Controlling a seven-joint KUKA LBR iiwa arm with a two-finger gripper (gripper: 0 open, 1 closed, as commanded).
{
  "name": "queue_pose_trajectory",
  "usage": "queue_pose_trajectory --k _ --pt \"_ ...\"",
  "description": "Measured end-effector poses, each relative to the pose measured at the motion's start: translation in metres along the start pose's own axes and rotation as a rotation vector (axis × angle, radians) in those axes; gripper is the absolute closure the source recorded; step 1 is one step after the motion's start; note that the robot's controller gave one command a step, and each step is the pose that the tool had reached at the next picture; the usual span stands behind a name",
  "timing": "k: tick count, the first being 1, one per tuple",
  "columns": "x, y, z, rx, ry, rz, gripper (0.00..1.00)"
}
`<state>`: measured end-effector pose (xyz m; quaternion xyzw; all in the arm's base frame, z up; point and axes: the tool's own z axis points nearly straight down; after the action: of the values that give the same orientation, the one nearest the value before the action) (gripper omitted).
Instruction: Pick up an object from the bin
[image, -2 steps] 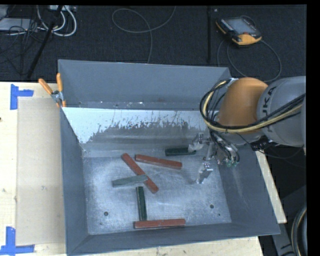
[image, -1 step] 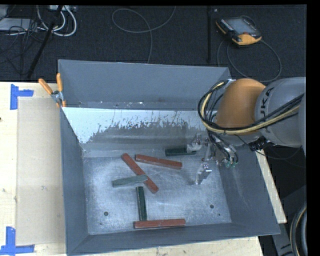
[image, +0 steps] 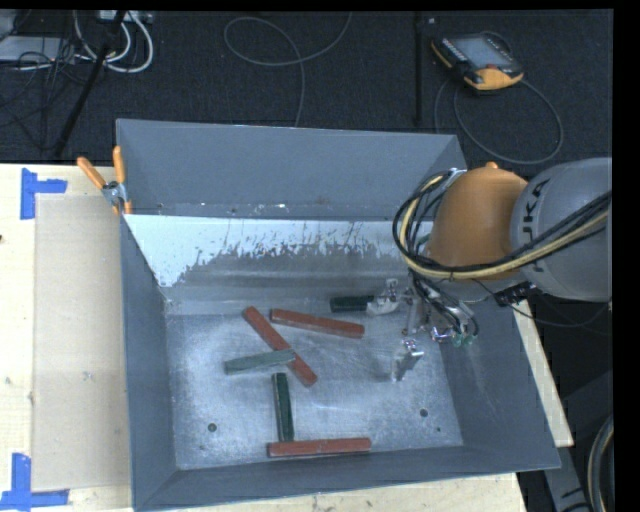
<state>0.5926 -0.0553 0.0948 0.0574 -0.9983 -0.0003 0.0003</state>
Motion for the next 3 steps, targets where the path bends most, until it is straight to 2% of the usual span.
queue_pose_trajectory --k 1,2,3 --pt "-0.035 0.027 0.018 0.008 -0.019 0.021 1.00" --pt "-0.035 0.027 0.018 0.008 -0.019 0.021 1.00" --pt "-0.014 0.031 -0.106 0.001 -0.002 0.032 1.00"
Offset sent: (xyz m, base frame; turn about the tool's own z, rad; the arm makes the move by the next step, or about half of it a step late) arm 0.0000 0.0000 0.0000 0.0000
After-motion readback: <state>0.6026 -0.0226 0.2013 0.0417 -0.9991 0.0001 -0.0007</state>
